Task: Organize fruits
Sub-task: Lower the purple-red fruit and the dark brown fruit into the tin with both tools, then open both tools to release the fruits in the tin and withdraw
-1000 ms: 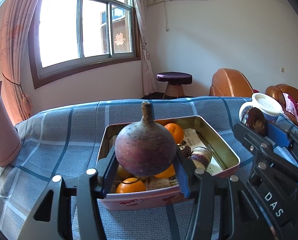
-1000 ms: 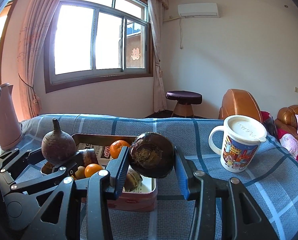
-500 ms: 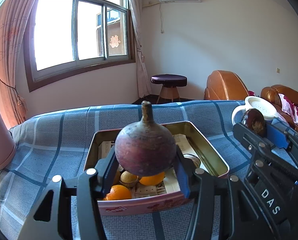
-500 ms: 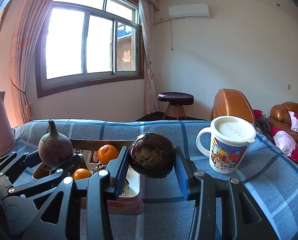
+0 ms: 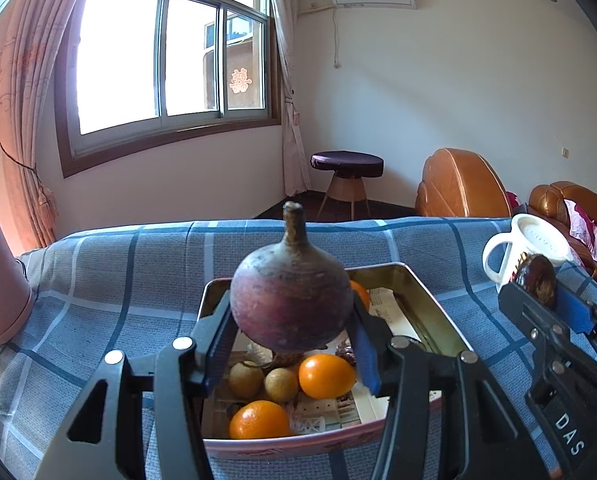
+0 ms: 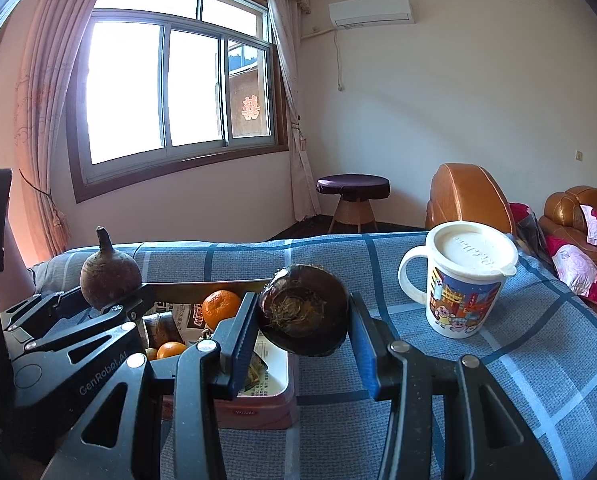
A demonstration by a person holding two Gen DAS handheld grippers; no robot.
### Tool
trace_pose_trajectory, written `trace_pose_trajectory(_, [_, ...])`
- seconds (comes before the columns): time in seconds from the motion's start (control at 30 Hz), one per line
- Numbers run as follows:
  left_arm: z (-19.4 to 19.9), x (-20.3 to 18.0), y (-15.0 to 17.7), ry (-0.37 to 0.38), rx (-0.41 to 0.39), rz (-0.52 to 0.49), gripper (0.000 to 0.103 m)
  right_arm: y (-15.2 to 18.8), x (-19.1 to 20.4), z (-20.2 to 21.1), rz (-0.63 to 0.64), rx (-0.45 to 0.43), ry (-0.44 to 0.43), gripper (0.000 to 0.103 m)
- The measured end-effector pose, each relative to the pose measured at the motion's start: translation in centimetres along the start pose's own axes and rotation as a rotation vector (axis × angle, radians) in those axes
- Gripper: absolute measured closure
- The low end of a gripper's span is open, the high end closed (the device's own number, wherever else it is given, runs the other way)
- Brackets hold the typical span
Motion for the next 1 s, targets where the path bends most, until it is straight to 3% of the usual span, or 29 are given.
trace_pose_trajectory(0.13, [-0.5,1.0,-0.6,-0.014,-0.005,0.019,0.049,-1.0,0.8,-0.7,0.031,0.002,-0.004,0.057])
trace_pose_trajectory(0.37, [-2.1,2.3,-1.6,-0.039,0.025,0.063,0.049,-2.7,2.6,-2.8,-0.041,0.046,-0.046,0.057])
trace_pose_trajectory(0.67, [-4.0,3.7,-1.2,-0.068,0.088,0.071,0.049,-1.1,4.0,-6.7,-0.099,0.144,-0.088,0.057])
trace_pose_trajectory(1.0, [-5.4,2.9,-0.4,-0.065,0.125,0.018,0.049,-1.3,3.9,-8.3,-0.115,0.174,-0.148,0.057])
Point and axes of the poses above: each gripper's, at about its wrist camera, not at the fingertips, and z roughly against the way its jaws point, x to its left, y to its underside, the point moved 3 cm from there along -z, roughly the way its jaws point, and after that the axes turned 10 degrees about y, right-handed, at the moved point
